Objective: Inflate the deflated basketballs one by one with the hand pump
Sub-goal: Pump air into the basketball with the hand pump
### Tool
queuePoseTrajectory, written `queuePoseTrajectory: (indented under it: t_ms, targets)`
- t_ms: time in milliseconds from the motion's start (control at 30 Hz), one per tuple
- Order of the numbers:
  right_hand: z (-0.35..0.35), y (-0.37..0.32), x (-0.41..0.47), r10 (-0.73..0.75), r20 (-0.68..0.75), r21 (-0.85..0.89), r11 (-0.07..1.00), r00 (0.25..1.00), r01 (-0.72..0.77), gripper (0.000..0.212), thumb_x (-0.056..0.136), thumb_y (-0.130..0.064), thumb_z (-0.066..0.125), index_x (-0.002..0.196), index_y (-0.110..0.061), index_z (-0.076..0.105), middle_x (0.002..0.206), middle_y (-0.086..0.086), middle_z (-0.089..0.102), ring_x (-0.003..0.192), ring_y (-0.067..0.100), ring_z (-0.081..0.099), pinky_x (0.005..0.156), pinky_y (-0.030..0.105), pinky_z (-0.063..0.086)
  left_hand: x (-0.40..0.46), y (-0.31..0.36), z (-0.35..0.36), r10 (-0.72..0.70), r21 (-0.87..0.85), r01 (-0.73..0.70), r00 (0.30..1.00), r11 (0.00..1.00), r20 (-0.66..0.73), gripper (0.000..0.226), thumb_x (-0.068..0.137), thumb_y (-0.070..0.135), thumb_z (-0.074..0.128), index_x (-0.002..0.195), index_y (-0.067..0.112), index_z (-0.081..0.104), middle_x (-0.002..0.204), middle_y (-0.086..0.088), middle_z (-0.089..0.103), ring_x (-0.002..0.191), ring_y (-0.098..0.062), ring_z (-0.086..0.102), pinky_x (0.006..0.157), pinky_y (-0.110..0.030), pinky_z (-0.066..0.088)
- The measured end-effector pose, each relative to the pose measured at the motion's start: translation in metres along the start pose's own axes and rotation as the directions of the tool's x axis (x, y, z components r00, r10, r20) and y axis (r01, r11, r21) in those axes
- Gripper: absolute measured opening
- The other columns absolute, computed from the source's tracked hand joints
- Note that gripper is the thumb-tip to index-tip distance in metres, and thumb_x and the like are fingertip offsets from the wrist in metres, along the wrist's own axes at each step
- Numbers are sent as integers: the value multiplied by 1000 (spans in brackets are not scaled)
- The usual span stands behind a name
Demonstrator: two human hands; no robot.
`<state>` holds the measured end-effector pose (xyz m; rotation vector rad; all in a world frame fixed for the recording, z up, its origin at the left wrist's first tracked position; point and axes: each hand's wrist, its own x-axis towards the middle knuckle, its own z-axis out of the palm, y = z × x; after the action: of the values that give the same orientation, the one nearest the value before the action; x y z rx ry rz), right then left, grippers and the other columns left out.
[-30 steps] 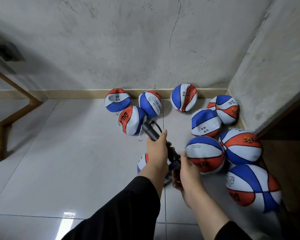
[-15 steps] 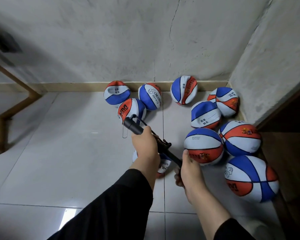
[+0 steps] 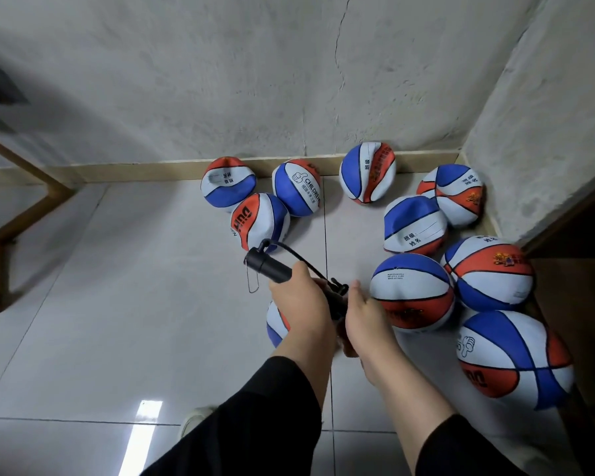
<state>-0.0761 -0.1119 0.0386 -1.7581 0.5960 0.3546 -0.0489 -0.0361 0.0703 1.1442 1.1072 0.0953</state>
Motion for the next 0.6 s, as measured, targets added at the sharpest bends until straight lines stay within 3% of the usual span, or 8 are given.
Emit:
queuePoseTrajectory:
  t_ms: [133, 200, 300, 400, 500, 600]
  targets:
    - [-2, 7, 3, 110, 12, 105, 988, 994, -110, 55, 107, -53, 36, 85, -10, 62, 60, 4, 60, 49, 21, 56, 47, 25, 41, 15, 15, 1, 51, -69, -51, 999, 996, -6, 8, 91, 19, 54, 93, 13, 49, 69, -12, 60, 51, -22, 54, 50, -28, 49]
    - [-5, 12, 3, 141, 18, 130, 981, 990, -142, 55, 106, -53, 37, 86, -9, 62, 53, 3, 52, 42, 20, 48, 43, 21, 35, 23, 22, -1, 51, -96, -54, 998, 994, -27, 8, 93, 19, 55, 95, 12, 51, 68, -12, 58, 44, -19, 52, 46, -25, 47]
    - [-3, 22, 10, 125, -2, 97, 988, 992, -124, 58, 105, -57, 36, 89, -9, 63, 59, 7, 54, 52, 24, 51, 50, 29, 38, 29, 23, -3, 37, -105, -40, 999, 994, -27, 12, 95, 21, 55, 97, 10, 52, 61, -10, 56, 34, -15, 50, 36, -20, 43]
    - [2, 21, 12, 95, -24, 81, 992, 995, -93, 55, 106, -54, 33, 85, -10, 57, 68, 13, 55, 53, 26, 50, 47, 27, 39, 20, 15, 3, 51, -89, -52, 999, 995, -9, 13, 89, 23, 54, 90, 10, 50, 55, -7, 56, 41, -23, 52, 41, -25, 44]
    - [2, 9, 12, 64, -14, 60, 996, 998, -63, 58, 107, -53, 32, 88, -6, 59, 78, 14, 62, 63, 29, 58, 53, 34, 49, 6, 7, 12, 55, -99, -55, 998, 994, 3, 8, 90, 16, 51, 89, 9, 47, 64, -14, 55, 41, -21, 49, 40, -24, 43]
    - [2, 3, 14, 79, -25, 10, 997, 997, -79, 61, 107, -56, 30, 100, -6, 65, 91, 12, 71, 76, 28, 66, 55, 28, 46, 2, 4, 14, 27, -98, -26, 1000, 995, 6, 20, 88, 18, 51, 99, 1, 53, 71, -17, 57, 47, -23, 51, 43, -26, 46]
